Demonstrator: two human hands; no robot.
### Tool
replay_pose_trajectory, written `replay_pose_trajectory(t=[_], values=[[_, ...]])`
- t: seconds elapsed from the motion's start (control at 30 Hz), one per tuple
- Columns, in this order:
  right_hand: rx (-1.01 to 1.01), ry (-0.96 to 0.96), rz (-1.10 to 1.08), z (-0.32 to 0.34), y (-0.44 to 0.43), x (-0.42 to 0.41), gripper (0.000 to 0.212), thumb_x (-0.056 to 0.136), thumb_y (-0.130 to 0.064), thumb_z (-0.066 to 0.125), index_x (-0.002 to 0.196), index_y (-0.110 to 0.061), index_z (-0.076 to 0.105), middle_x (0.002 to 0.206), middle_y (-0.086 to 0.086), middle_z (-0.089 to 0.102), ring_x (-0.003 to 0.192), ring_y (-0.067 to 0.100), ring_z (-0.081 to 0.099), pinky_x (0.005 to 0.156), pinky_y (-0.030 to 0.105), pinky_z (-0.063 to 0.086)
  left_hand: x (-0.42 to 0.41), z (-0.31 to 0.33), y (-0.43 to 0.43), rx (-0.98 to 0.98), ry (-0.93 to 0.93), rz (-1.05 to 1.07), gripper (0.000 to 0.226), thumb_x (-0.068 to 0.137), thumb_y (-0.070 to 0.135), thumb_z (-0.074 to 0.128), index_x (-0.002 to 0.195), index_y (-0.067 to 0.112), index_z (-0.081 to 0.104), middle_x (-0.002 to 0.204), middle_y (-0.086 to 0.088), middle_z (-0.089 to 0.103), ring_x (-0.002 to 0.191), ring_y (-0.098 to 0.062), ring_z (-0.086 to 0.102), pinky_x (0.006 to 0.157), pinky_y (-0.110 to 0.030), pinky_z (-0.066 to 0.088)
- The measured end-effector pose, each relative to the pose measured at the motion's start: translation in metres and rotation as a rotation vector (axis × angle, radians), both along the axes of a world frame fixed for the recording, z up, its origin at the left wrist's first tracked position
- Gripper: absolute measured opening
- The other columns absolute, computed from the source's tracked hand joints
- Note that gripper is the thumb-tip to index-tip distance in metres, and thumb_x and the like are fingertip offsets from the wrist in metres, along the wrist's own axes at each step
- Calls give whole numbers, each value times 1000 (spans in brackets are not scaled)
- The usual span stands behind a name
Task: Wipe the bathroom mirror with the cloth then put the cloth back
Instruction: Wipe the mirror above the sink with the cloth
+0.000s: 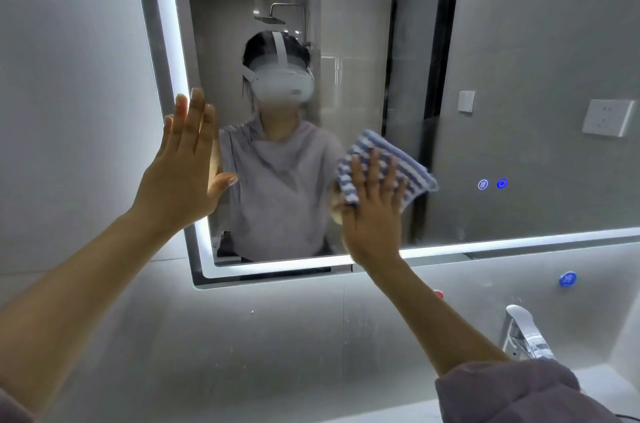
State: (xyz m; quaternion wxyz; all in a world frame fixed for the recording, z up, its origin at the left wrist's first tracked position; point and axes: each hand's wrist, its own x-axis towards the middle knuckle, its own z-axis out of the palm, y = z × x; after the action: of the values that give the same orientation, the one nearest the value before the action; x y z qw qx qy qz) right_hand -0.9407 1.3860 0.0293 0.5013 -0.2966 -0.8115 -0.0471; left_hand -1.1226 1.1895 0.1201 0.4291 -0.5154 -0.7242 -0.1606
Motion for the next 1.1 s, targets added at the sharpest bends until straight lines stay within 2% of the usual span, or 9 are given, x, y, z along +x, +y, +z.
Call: replay_pose_trajectory(t=[0.1,0.2,0.37,0.57,0.67,0.77,0.9,0.97,1.1], values=[[201,-142,51,21,-16,-24,54,100,-39,22,150,-23,8,158,2,-2,147,30,-3,118,53,-2,-1,-1,0,7,8,-8,92,80,47,48,146,-2,7,155,-20,0,143,-37,-3,116,-48,9],[284,-183,105,38,-22,-35,53,100,-39,27,148,-26,8,157,-1,0,147,27,-2,118,50,-3,-1,-1,1,24,8,-24,91,79,46,49,145,-2,8,155,-21,3,143,-38,0,115,-49,10],[327,-266,98,51,-9,-20,53,99,-43,12,150,-27,11,158,-3,1,146,23,-7,119,48,-5,-2,-2,1,33,12,-34,91,79,44,50,144,-4,8,154,-22,4,142,-40,2,115,-51,12],[237,-129,-26,76,29,15,57,99,-42,16,152,-23,13,160,4,5,147,29,0,118,51,-2,-2,-2,0,33,12,-38,92,78,45,50,144,-3,7,154,-21,5,142,-40,3,113,-55,17],[140,-8,-71,80,49,34,56,97,-45,12,150,-28,3,158,-2,-5,146,21,-7,119,48,-3,-2,-2,0,28,13,-38,92,78,44,51,144,-5,9,154,-22,4,142,-39,3,114,-53,15],[21,105,-114,82,66,50,60,95,-46,9,151,-26,8,160,2,2,147,21,-6,119,45,-3,-2,-2,0,27,6,-42,92,78,44,51,144,-4,8,154,-21,4,142,-39,2,115,-52,14],[14,160,-115,83,71,49,55,97,-43,12,150,-29,1,161,4,3,148,26,-3,117,40,-9,0,-1,0,28,2,-40,93,78,43,54,144,-3,8,154,-21,4,142,-39,2,115,-52,13],[12,186,-144,83,67,42,56,98,-40,15,151,-26,4,161,6,5,148,29,-2,116,37,-12,0,-1,0,25,7,-37,94,78,40,59,144,-4,9,154,-22,5,142,-40,3,114,-53,14],[12,186,-165,84,52,27,61,96,-40,18,152,-18,12,160,10,7,147,33,1,116,43,-9,-1,0,0,29,15,-27,96,77,37,66,143,-6,12,153,-23,7,142,-40,4,114,-52,14]])
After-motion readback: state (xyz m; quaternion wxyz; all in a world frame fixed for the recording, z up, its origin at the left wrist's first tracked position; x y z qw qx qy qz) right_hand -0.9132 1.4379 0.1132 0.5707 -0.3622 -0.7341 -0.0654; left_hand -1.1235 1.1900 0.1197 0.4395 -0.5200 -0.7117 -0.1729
